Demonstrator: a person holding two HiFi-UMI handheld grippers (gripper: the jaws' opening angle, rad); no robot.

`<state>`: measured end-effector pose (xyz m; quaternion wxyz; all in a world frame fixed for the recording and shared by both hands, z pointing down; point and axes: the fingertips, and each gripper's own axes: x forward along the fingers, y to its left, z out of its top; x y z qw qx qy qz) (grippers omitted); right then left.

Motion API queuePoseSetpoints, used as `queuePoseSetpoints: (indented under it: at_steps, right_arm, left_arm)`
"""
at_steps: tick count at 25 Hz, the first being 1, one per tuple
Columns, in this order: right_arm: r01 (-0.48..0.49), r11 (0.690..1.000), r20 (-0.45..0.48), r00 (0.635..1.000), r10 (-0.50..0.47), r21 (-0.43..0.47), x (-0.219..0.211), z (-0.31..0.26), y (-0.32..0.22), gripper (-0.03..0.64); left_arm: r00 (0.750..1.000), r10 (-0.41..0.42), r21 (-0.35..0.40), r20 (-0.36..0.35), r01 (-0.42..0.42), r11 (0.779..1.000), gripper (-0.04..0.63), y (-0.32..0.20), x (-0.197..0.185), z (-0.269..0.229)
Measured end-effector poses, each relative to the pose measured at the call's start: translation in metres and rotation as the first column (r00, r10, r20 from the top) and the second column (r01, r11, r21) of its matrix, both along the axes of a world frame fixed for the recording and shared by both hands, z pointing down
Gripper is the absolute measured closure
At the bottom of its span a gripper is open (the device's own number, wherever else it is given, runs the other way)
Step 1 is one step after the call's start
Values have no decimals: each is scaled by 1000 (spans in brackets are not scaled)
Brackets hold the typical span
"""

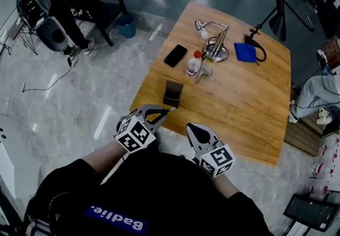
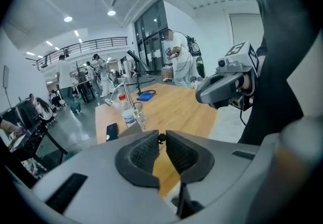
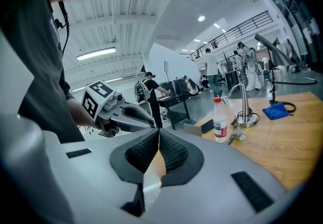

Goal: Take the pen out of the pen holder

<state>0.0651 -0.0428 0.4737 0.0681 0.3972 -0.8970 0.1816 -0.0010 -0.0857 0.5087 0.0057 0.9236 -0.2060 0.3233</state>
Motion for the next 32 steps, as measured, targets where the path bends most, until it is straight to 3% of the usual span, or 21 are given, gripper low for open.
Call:
queuePoseSetpoints:
  at_steps: [8,14,20,24,32]
  right_arm:
    - [77,997,-26,997,-77,30,-13,-5,18,609]
    - [110,985,-76,992,-100,131,-15,-32,18,610]
    - [132,974,-67,990,-121,187,-26,-58,19,611]
    - [154,974,-70,987,-144,165,-33,-50,25,611]
    - [149,978,-66,988,-141,148,-34,-44,26,611]
  left_arm:
    - [991,-58,-95,-121,46,994,541,47,8,-10]
    - [950,-125,-140,-287,88,986,541,48,12,-50]
    - [906,-146,-158,-396,89,983,541,50,14,-83]
    - [892,-152,-164,-426,89,982,541,52,14,-83]
    - [898,-135,-180,-419,63,982,541,58,18,-76]
